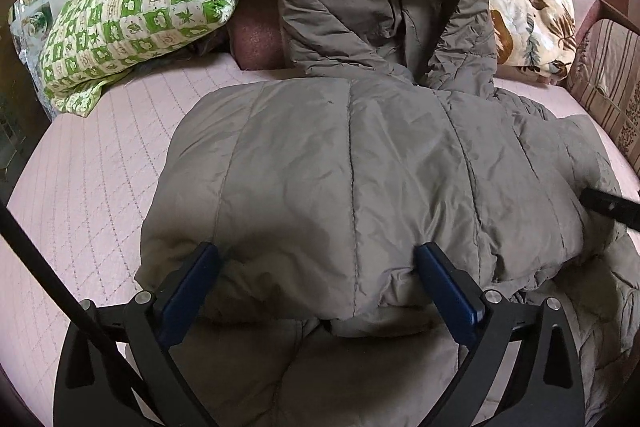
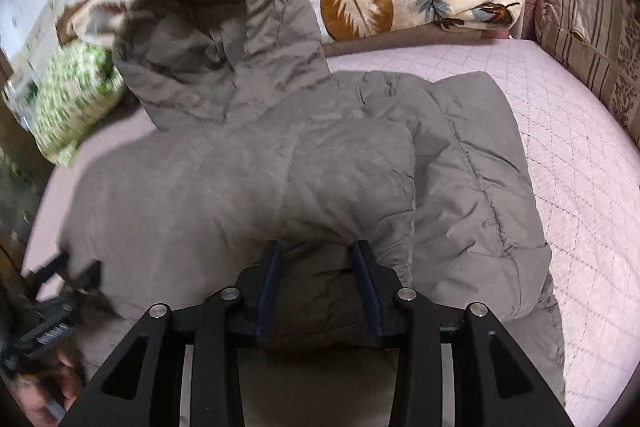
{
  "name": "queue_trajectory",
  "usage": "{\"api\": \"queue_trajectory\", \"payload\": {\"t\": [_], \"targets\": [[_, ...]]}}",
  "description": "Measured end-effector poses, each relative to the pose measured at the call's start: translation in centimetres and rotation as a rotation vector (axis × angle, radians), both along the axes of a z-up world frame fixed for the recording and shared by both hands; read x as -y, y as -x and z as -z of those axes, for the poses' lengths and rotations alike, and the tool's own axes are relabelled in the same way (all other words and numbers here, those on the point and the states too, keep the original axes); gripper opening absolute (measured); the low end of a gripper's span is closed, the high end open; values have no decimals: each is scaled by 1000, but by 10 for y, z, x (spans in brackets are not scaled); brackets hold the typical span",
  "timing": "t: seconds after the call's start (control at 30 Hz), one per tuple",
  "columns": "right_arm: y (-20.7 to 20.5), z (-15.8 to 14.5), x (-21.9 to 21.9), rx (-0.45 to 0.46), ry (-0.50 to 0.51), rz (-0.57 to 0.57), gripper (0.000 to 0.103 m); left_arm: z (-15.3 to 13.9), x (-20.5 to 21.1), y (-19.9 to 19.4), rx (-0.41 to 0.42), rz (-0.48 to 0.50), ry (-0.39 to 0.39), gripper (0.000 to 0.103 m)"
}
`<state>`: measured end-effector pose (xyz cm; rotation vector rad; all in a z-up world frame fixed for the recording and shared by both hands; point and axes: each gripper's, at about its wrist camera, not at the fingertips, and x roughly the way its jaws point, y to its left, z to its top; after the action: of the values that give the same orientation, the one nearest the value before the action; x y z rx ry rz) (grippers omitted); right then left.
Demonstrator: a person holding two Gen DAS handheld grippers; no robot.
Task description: Fold large clothes
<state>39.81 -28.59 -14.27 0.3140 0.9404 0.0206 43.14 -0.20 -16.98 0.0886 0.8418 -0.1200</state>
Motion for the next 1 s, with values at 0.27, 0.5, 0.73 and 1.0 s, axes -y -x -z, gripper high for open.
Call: {"api": "queue_trajectory", "payload": {"t": [0.27,0.5,0.73,1.0], "targets": [[6,-24,-32,74,72,-74,46,-11,2,5,37,19,38,99],[-4,-1,-33,-9,59,-79,51,-3,7,1,9,23,10,99],[-5,3,-38,-26,61,-96,62,0,9,1,6,27,-11,100],[1,-9,-34,8,42,-83,63,-19,7,10,70,35,35,100]]}}
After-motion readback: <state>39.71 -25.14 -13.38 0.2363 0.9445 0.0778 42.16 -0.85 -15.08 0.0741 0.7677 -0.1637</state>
